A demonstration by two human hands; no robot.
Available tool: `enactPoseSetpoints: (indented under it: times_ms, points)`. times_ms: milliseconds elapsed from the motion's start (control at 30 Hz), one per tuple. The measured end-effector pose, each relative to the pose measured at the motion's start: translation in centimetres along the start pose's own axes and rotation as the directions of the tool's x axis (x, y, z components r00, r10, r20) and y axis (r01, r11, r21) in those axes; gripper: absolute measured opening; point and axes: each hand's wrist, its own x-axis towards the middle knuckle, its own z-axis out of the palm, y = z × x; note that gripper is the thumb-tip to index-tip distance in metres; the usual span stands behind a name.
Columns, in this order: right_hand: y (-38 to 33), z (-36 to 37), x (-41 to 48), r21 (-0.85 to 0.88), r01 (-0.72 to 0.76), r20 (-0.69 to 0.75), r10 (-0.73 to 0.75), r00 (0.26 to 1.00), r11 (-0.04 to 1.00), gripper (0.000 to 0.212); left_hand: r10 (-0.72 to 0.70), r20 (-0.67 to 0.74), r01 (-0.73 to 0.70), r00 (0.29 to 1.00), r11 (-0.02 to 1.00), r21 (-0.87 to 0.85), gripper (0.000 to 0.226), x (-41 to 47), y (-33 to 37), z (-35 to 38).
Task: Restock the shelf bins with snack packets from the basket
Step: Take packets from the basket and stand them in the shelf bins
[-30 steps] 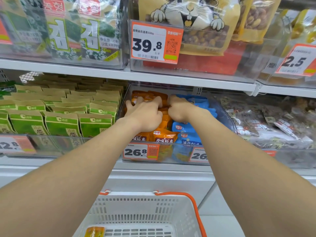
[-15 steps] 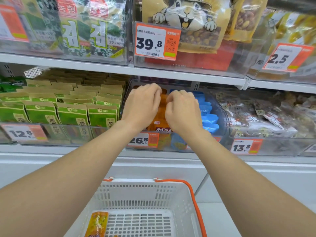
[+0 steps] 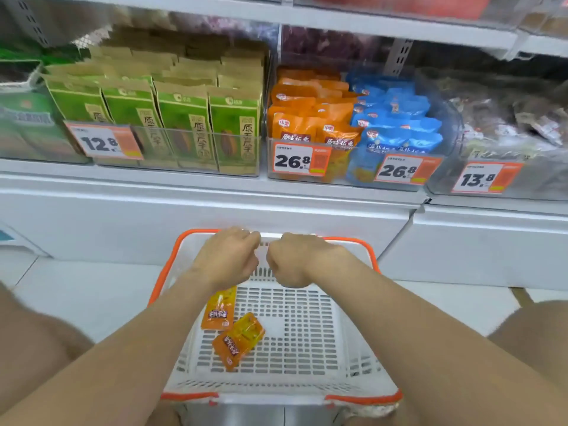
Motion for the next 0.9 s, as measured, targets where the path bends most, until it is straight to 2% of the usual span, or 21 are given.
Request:
enactPoseSetpoints:
  times_ms: [67, 167, 233, 300, 367, 433, 567, 667, 733, 800, 867, 900]
  points:
    - [-1.0, 2.8, 1.3, -0.025, -0.001, 0.093, 0.003, 0.996, 1.000, 0.008, -0.168, 0.290, 0.178, 0.942, 0.984, -0.010, 0.017, -2.4, -0.8, 3.0]
    - [-1.7, 5.9, 2.7, -0.047, -0.020, 0.167, 0.028, 0.986, 0.999, 0.013, -0.212, 0.620, 0.268, 0.755, 0.963, 0.003, 0.030, -4.5, -1.1, 7.0]
    - [-1.6, 7.1, 3.4, -0.032, -0.036, 0.203, 0.042, 0.978, 0.999, 0.022, -0.171, 0.761, 0.221, 0.626, 0.975, 0.037, 0.045, -5.4, -0.6, 9.3]
    - [-1.2, 7.8, 4.2, 0.007, -0.058, 0.214, 0.055, 0.975, 0.998, 0.026, -0.105, 0.815, 0.056, 0.570, 0.994, 0.089, 0.058, -5.7, 0.3, 11.4]
    - [-0.5, 8.2, 5.0, 0.069, -0.076, 0.205, 0.060, 0.977, 0.995, 0.030, -0.039, 0.831, -0.111, 0.555, 0.986, 0.121, 0.072, -5.5, 1.5, 12.8]
    - [0.1, 8.6, 5.9, 0.121, -0.080, 0.193, 0.056, 0.980, 0.989, 0.036, -0.028, 0.840, -0.183, 0.543, 0.971, 0.151, 0.076, -5.4, 2.3, 14.0]
    - [1.0, 9.8, 6.9, 0.165, -0.127, 0.213, 0.090, 0.973, 0.978, 0.031, -0.030, 0.796, -0.236, 0.604, 0.948, 0.214, 0.049, -5.2, 2.6, 16.2]
    - [1.7, 10.6, 7.4, 0.189, -0.154, 0.254, 0.103, 0.962, 0.970, 0.028, -0.039, 0.775, -0.215, 0.631, 0.951, 0.223, 0.035, -4.8, 2.2, 16.7]
    - [2.1, 11.1, 7.6, 0.214, -0.179, 0.269, 0.118, 0.956, 0.960, 0.028, -0.045, 0.764, -0.097, 0.643, 0.985, 0.140, 0.028, -4.4, 1.6, 16.1]
    - [2.5, 11.0, 7.4, 0.229, -0.206, 0.268, 0.142, 0.953, 0.951, 0.024, -0.070, 0.745, 0.176, 0.663, 0.982, -0.065, 0.013, -4.0, 0.7, 15.7]
    - [3.0, 10.5, 6.9, 0.242, -0.220, 0.262, 0.154, 0.953, 0.945, 0.012, -0.150, 0.725, 0.473, 0.672, 0.841, -0.264, 0.015, -3.7, 0.0, 14.8]
    - [3.2, 10.1, 6.6, 0.250, -0.230, 0.263, 0.162, 0.951, 0.941, 0.018, -0.186, 0.686, 0.542, 0.703, 0.764, -0.349, 0.021, -3.5, -0.3, 14.2]
